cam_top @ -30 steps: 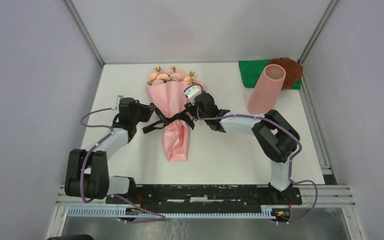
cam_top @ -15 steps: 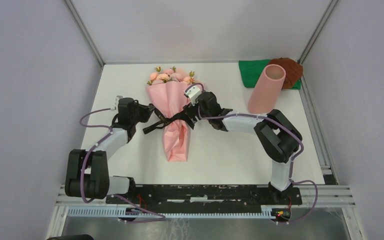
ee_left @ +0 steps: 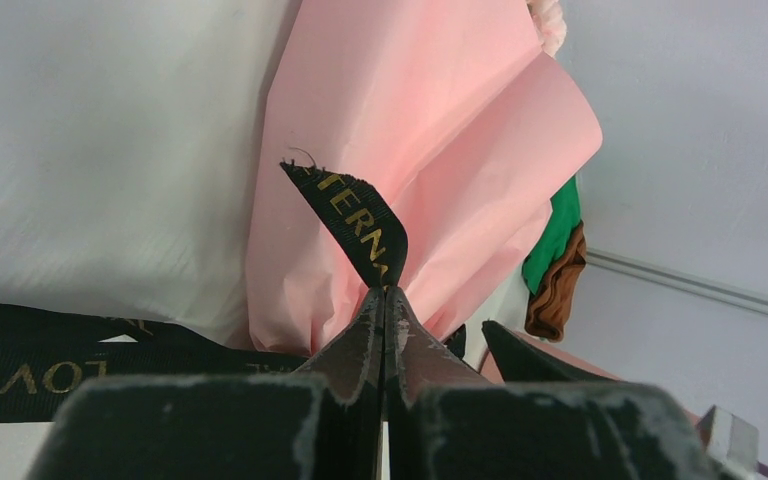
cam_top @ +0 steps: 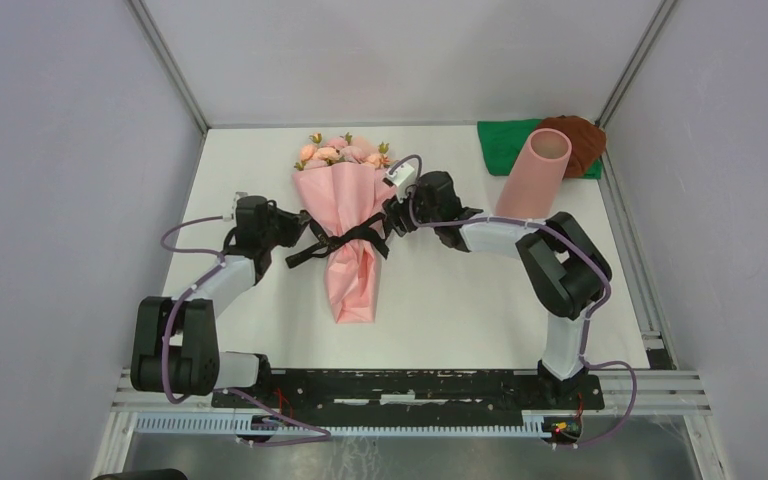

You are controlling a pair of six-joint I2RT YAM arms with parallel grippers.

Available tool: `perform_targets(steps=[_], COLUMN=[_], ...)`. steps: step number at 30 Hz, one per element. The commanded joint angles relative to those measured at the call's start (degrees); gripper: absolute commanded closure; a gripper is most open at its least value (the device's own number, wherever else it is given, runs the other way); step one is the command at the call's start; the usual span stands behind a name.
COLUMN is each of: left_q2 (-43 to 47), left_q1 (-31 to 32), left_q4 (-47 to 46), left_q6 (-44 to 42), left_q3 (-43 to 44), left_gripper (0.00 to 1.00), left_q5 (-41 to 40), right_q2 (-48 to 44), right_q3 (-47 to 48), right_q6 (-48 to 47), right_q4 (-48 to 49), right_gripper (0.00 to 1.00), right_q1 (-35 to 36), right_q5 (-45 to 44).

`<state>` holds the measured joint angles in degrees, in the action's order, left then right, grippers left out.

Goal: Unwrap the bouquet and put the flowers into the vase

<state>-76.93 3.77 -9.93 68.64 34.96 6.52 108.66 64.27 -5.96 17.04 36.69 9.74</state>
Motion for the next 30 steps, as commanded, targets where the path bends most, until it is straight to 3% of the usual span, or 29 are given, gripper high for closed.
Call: perform_targets(steps=[1, 11, 16, 23, 27, 30], left_q2=[2.5, 1.6, 0.5, 0.3, 0.2, -0.3], left_q1=[-0.6, -0.6, -0.6, -0.7, -0.7, -0.7], left_q4=[0.2, -0.4, -1.5, -1.8, -3.5, -4.9], left_q6=[-3.3, -3.6, -3.3, -3.8, -4.5, -4.7], left_q3=[1.0, 0.7, 0.3, 0.0, -0.6, -1.6], left_gripper=[0.98, 0.98, 0.98, 0.98, 0.98, 0.98], left_q5=[0.0, 0.2, 0.9, 0.6, 0.7, 0.0], right_q2=[2.6, 2.4, 3.1, 5.4, 3.7, 1.3], right_q3=[2.2, 1.3, 1.9, 2.8, 0.8, -0.9], right_q6=[0.5, 2.0, 2.7, 3.3, 3.1, 2.4], right_q4=[1.5, 2.0, 2.4, 2.7, 3.4, 3.2], right_gripper=[0.41, 0.36, 0.4, 0.69, 0.97, 1.0], right_q1=[-2.6, -2.7, -2.5, -2.5, -2.6, -2.6], right_q5=[8.8, 13.9, 15.5, 14.1, 10.6, 8.1])
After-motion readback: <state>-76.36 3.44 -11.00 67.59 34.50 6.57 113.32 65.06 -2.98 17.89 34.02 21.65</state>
